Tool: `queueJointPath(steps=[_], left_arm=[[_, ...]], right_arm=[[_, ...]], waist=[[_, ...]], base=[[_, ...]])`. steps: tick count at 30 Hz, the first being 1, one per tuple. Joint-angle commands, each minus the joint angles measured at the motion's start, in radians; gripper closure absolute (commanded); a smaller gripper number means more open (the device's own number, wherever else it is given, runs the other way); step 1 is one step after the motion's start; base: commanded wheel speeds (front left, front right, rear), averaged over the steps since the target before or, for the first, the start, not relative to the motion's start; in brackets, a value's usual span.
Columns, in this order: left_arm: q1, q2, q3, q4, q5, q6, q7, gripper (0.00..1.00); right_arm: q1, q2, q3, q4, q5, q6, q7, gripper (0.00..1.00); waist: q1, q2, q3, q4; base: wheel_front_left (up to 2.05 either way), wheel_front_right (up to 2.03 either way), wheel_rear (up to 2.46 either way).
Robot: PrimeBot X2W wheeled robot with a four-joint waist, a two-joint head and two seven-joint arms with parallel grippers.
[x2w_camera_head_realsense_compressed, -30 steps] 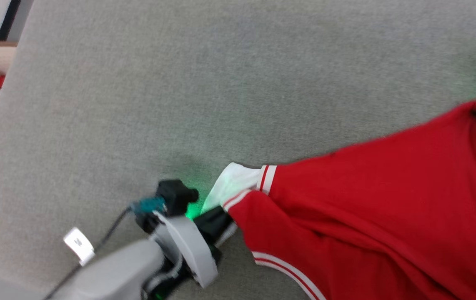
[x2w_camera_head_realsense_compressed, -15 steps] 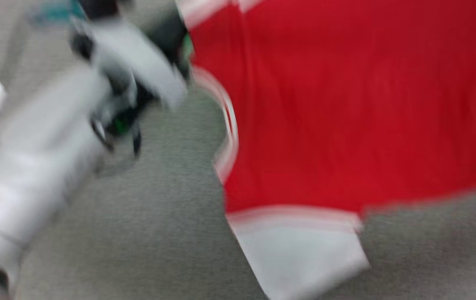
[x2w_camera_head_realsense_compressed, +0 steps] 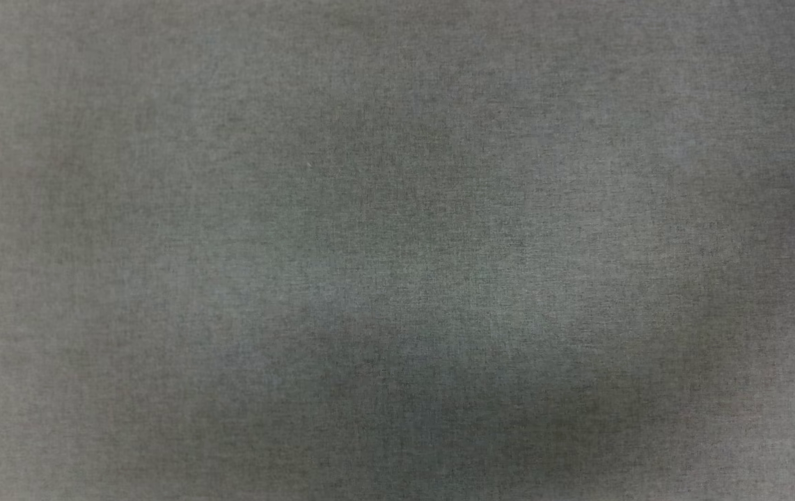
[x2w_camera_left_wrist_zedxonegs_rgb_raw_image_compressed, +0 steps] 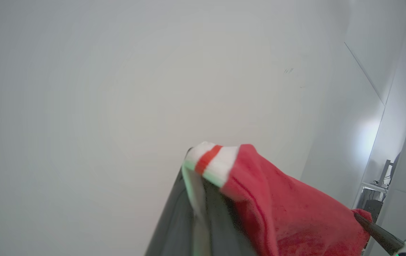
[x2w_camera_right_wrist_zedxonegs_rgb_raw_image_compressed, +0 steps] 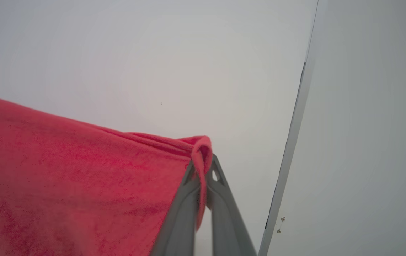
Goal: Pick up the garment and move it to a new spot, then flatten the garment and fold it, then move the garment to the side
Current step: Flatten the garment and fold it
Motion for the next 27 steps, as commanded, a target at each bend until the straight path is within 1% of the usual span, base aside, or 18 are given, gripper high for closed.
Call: queueJointPath(steps=[1,3,5,8,11,12,14,17,21,24,27], left_arm=[[0.064,0.004,0.012,-0.006,0.015,0.004,-0.007,1.0],[0.123,0.003,-0.006,-0.033,0.028,0.004,-0.007,1.0],[0.192,0.008,-0.008,-0.069,0.009,0.004,-0.007,1.0],[0.345,0.023,0.003,-0.138,-0.011,0.004,-0.007,1.0],[0.517,0.029,-0.002,-0.217,-0.003,0.004,-0.006,1.0],[0.568,0.03,0.008,-0.241,-0.011,0.004,-0.006,1.0],[0.685,0.033,-0.004,-0.293,-0.021,0.003,-0.006,1.0],[0.838,0.048,-0.034,-0.364,-0.016,0.003,-0.006,1.0],[1.015,0.079,-0.046,-0.475,0.003,0.003,-0.006,1.0],[1.129,0.112,-0.045,-0.55,0.03,0.003,-0.006,1.0],[1.228,0.145,-0.029,-0.605,0.054,0.003,-0.006,1.0]], right_arm=[[0.022,-0.004,-0.004,0.029,-0.001,-0.004,-0.008,1.0],[0.058,0.002,0.028,0.034,0.001,-0.004,-0.015,1.0],[0.1,0.004,0.061,0.032,0.018,-0.004,-0.012,1.0],[0.187,-0.003,0.114,0.016,0.055,-0.004,-0.003,1.0],[0.287,-0.024,0.169,-0.022,0.099,-0.004,0.001,1.0],[0.32,-0.035,0.181,-0.037,0.118,-0.004,0.003,1.0],[0.401,-0.055,0.22,-0.082,0.151,-0.004,0.008,1.0],[0.527,-0.104,0.259,-0.155,0.208,-0.004,0.024,1.0],[0.701,-0.18,0.304,-0.282,0.277,-0.003,0.073,1.0],[0.829,-0.236,0.305,-0.39,0.32,-0.003,0.101,1.0],[0.954,-0.289,0.277,-0.489,0.359,-0.003,0.132,1.0]], waist=[[0.0,0.0,-0.007,0.003],[0.0,0.0,-0.012,0.008],[0.0,0.0,-0.014,0.009],[0.0,0.0,-0.013,0.01],[0.0,0.0,-0.018,0.018],[0.0,0.0,-0.02,0.021],[0.0,0.0,-0.027,0.024],[0.0,0.0,-0.046,0.035],[0.0,0.0,-0.083,0.043],[0.0,0.0,-0.119,0.047],[0.0,0.0,-0.155,0.049]], base=[[0.0,0.0,0.0],[0.0,0.0,0.0],[0.0,0.0,0.0],[0.0,0.0,0.0],[0.0,0.0,0.0],[0.0,0.0,0.0],[0.0,0.0,0.0],[0.0,0.0,0.0],[0.0,0.0,0.0],[0.0,0.0,0.0],[0.0,0.0,0.0]])
